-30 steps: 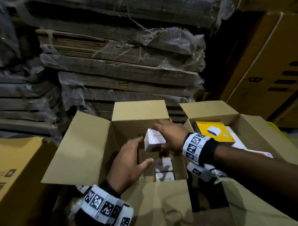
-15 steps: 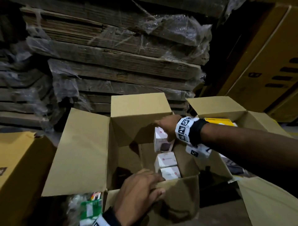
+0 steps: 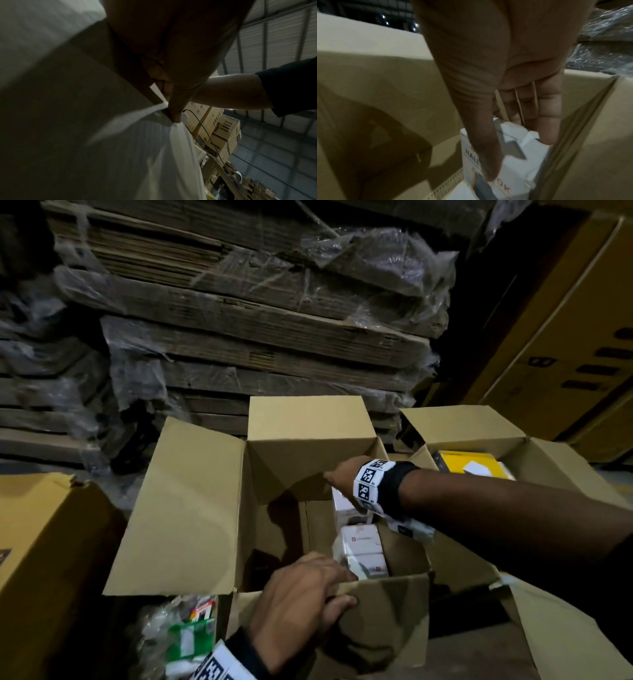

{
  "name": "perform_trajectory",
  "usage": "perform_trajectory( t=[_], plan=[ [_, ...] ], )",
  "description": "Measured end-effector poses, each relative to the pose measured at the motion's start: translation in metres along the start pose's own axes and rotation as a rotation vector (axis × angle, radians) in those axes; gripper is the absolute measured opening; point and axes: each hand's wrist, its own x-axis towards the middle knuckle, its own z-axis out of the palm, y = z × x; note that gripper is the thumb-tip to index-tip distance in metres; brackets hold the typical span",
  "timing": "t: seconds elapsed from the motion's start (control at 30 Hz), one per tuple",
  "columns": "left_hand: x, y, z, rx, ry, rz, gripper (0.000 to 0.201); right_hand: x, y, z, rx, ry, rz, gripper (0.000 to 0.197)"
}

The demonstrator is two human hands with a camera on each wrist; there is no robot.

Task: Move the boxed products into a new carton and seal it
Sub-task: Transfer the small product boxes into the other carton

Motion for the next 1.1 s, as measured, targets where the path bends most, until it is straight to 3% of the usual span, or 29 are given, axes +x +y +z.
perform_trajectory(
  t=[0.1,0.2,0.3,0.43,0.5,0.57,0.67,0.73,0.77,0.83,0.87,0.9,0.97,1.1],
  plan=[
    [0.000,-0.001,0.001,-0.016,0.017,-0.020,0.034,0.005,-0.004,0.004,-0.042,-0.083,-0.009,0.077],
    [0.001,-0.001,0.001,-0.025,0.014,-0.027,0.033,0.008,-0.006,0.009,-0.123,-0.237,-0.003,0.036],
    [0.000,-0.001,0.001,-0.024,0.014,-0.016,0.035,0.010,-0.003,0.019,-0.141,-0.228,0.015,0.010],
    [-0.001,-0.003,0.002,-0.023,0.045,-0.020,0.042,0.004,0.002,0.012,-0.207,-0.323,-0.047,0.019],
    [-0.001,-0.002,-0.001,-0.053,0.045,-0.029,0.046,0.006,0.002,0.014,-0.274,-0.356,-0.075,0.010],
    [0.001,0.002,-0.004,-0.104,0.054,-0.017,0.047,0.003,0.000,0.016,-0.322,-0.350,-0.045,0.042],
    [0.002,0.008,-0.013,-0.230,0.081,-0.030,0.042,0.011,0.003,0.025,-0.306,-0.313,-0.037,0.057],
    [0.006,0.009,-0.021,-0.281,0.113,-0.078,0.039,0.062,0.026,0.073,-0.241,-0.245,-0.051,0.054],
    [0.008,0.007,-0.026,-0.280,0.124,-0.097,0.040,0.075,0.028,0.082,-0.293,-0.297,-0.028,0.049],
    [0.015,0.005,-0.038,-0.222,0.126,-0.107,0.043,0.069,0.032,0.081,-0.325,-0.272,0.106,0.037],
    [0.019,0.003,-0.044,-0.167,0.118,-0.108,0.044,0.052,0.027,0.066,-0.318,-0.097,0.145,0.035],
    [0.023,0.001,-0.050,-0.112,0.105,-0.119,0.044,0.022,0.014,0.038,-0.282,-0.142,0.124,0.037],
    [0.032,-0.003,-0.056,-0.054,0.076,-0.147,0.044,-0.003,0.017,0.018,-0.126,-0.172,-0.225,0.043],
    [0.056,-0.017,-0.055,-0.046,-0.072,-0.244,0.039,-0.013,0.029,0.004,0.062,-0.104,-0.169,0.029]
  ],
)
